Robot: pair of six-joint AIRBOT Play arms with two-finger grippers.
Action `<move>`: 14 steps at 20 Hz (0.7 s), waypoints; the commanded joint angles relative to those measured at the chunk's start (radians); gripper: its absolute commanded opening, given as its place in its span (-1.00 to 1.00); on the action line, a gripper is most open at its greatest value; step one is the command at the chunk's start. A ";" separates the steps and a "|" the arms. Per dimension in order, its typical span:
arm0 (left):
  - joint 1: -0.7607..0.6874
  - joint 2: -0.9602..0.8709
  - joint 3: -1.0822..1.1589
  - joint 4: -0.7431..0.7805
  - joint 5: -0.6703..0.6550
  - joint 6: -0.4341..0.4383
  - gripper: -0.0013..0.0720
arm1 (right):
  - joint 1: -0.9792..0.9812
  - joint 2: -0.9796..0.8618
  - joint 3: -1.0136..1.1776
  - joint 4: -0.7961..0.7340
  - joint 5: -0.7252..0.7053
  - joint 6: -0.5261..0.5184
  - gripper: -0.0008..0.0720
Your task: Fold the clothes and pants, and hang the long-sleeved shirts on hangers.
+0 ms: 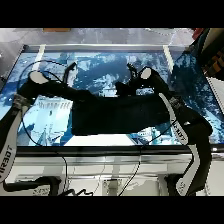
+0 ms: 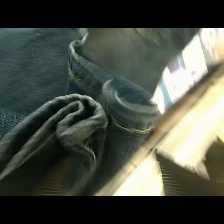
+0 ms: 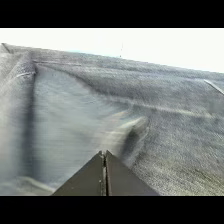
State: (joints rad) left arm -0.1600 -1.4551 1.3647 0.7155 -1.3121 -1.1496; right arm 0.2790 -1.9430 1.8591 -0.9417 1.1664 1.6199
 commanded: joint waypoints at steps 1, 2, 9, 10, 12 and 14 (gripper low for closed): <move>-0.071 -0.020 0.000 0.002 -0.036 -0.010 0.97 | -0.024 0.006 0.000 0.001 0.043 -0.008 -0.86; -0.074 -0.020 0.000 0.002 -0.036 0.010 0.96 | -0.024 0.010 0.000 -0.001 0.043 -0.018 -0.86; 0.145 0.029 0.000 0.351 0.014 0.032 0.96 | -0.033 0.086 0.000 -0.173 0.050 -0.070 -0.86; 0.213 0.032 0.000 0.378 0.010 0.044 0.96 | -0.040 0.100 0.000 -0.190 0.051 -0.070 -0.86; 0.338 0.028 -0.022 0.377 0.007 0.060 0.94 | -0.061 0.123 0.000 -0.195 0.055 -0.070 -0.86; 0.447 0.027 -0.099 0.287 0.021 0.135 0.73 | -0.073 0.134 0.000 -0.195 0.058 -0.070 -0.86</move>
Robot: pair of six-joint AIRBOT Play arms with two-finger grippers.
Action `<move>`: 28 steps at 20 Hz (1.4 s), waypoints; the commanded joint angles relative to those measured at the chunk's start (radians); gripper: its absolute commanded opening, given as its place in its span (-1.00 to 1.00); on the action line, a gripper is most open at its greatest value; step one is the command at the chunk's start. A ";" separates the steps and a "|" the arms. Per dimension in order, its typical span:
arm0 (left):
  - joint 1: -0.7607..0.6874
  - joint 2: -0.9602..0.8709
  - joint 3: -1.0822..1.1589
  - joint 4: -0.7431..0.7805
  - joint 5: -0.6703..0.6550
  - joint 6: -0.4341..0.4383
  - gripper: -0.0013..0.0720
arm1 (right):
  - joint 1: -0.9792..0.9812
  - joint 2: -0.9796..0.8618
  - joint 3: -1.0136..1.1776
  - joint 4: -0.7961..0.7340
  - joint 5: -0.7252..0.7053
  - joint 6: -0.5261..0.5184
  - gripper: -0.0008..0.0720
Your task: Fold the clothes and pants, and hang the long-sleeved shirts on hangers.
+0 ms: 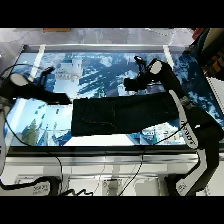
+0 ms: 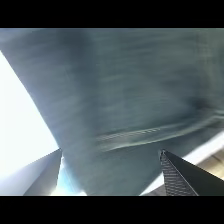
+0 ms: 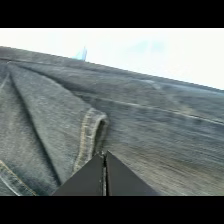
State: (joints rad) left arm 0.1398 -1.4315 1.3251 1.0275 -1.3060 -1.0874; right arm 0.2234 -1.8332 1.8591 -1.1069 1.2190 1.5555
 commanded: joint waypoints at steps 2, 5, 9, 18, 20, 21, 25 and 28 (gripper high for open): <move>0.210 0.003 -0.163 -0.163 0.058 0.166 0.68 | -0.023 0.027 0.000 -0.031 0.004 -0.006 -0.86; 0.222 -0.007 -0.293 -0.203 0.176 0.191 0.68 | -0.023 0.027 0.000 -0.030 0.005 -0.005 -0.86; 0.187 -0.074 -0.315 -0.226 0.191 0.190 0.68 | -0.023 0.027 0.000 -0.031 0.025 -0.005 -0.86; 0.032 -0.208 -0.315 -0.229 0.237 0.190 0.37 | -0.023 0.029 0.000 -0.026 0.024 -0.005 -0.86; -0.013 -0.226 -0.315 -0.229 0.276 0.190 0.35 | -0.023 0.029 0.000 -0.026 0.026 -0.005 -0.86; -0.030 -0.227 -0.315 -0.229 0.297 0.190 0.02 | -0.023 0.029 0.000 -0.026 0.027 -0.005 -0.86; -0.062 -0.221 -0.312 -0.247 0.296 0.190 -0.90 | -0.023 0.029 0.000 -0.025 0.034 -0.005 -0.86; -0.065 -0.196 -0.288 -0.249 0.248 0.188 -0.90 | -0.023 0.029 0.000 -0.023 -0.006 0.003 -0.86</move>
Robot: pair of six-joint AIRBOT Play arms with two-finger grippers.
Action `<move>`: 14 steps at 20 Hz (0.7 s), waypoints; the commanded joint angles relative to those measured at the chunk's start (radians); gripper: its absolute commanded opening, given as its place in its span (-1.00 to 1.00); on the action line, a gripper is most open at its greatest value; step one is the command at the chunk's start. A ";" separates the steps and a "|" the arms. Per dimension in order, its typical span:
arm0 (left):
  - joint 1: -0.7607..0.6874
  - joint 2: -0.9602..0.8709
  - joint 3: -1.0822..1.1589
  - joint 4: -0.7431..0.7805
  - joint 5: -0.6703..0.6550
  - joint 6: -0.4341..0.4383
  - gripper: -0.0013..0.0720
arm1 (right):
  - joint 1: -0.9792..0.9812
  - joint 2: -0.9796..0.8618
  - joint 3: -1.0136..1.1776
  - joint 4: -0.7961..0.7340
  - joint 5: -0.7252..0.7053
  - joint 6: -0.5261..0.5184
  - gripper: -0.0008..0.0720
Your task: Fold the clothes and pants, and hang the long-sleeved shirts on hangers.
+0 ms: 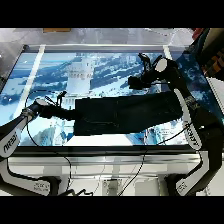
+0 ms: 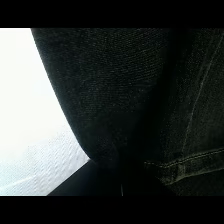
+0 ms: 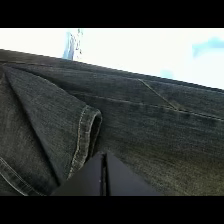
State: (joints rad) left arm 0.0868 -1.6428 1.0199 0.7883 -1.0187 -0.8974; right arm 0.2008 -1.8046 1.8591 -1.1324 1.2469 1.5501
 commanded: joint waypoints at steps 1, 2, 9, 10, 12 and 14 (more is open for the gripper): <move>-0.012 0.029 0.036 -0.011 -0.070 -0.003 -0.90 | 0.000 0.000 0.000 0.018 -0.040 0.040 -0.86; -0.012 0.045 0.053 -0.012 -0.085 -0.003 -0.90 | 0.004 0.000 0.000 0.035 -0.040 0.051 -0.86; -0.012 0.170 0.096 -0.010 -0.071 -0.095 -0.90 | 0.007 0.000 0.000 0.021 0.055 0.042 -0.86; -0.012 0.190 0.096 -0.011 -0.078 -0.118 -0.90 | 0.007 0.000 0.000 0.025 0.071 0.043 -0.86; -0.012 0.231 0.096 -0.011 -0.097 -0.143 -0.90 | 0.007 0.000 0.000 0.026 0.110 0.045 -0.86; -0.012 0.271 0.096 -0.011 -0.101 -0.171 -0.90 | 0.007 0.000 0.000 0.027 0.150 0.045 -0.86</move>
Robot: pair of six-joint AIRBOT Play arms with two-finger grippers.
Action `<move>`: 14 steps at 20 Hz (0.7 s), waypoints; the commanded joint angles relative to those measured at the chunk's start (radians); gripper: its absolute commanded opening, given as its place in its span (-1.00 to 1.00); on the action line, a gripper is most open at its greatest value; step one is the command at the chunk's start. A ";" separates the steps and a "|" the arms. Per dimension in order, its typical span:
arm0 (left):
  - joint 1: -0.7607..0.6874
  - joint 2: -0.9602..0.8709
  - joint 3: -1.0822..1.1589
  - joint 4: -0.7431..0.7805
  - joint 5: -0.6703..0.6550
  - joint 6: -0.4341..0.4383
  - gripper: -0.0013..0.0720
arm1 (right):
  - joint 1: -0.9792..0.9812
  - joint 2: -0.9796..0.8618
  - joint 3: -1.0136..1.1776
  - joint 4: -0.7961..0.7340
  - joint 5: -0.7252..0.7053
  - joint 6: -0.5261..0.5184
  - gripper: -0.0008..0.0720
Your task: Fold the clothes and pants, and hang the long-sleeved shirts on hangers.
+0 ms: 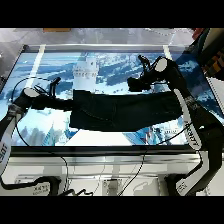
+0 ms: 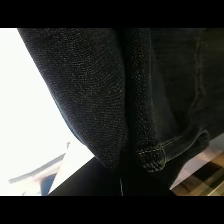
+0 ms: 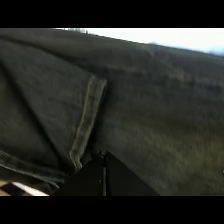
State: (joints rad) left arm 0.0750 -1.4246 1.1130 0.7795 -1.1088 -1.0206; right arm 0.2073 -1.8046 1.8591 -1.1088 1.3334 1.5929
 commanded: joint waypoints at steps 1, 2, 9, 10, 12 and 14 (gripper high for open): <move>0.000 0.075 0.003 -0.002 -0.011 -0.050 -0.90 | 0.000 0.000 0.000 0.005 0.082 0.003 -0.86; 0.000 0.095 0.003 -0.002 -0.011 -0.051 -0.90 | 0.000 0.000 0.000 0.005 0.102 0.003 -0.86; -0.003 0.274 0.078 0.179 -0.018 -0.262 -0.91 | 0.002 0.021 0.000 0.119 0.139 -0.123 -0.86; -0.003 0.290 0.124 0.247 -0.037 -0.314 -0.91 | 0.002 0.023 0.000 0.165 0.137 -0.147 -0.86; -0.003 0.307 0.248 0.353 -0.122 -0.367 -0.91 | 0.008 0.022 0.000 0.245 0.114 -0.148 -0.86; -0.003 0.310 0.373 0.391 -0.215 -0.373 -0.91 | 0.036 0.022 0.000 0.263 0.043 -0.148 -0.86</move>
State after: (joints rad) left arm 0.0727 -1.1385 1.3453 1.0496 -1.2156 -1.3247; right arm 0.2211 -1.7851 1.8591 -0.9257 1.4403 1.4731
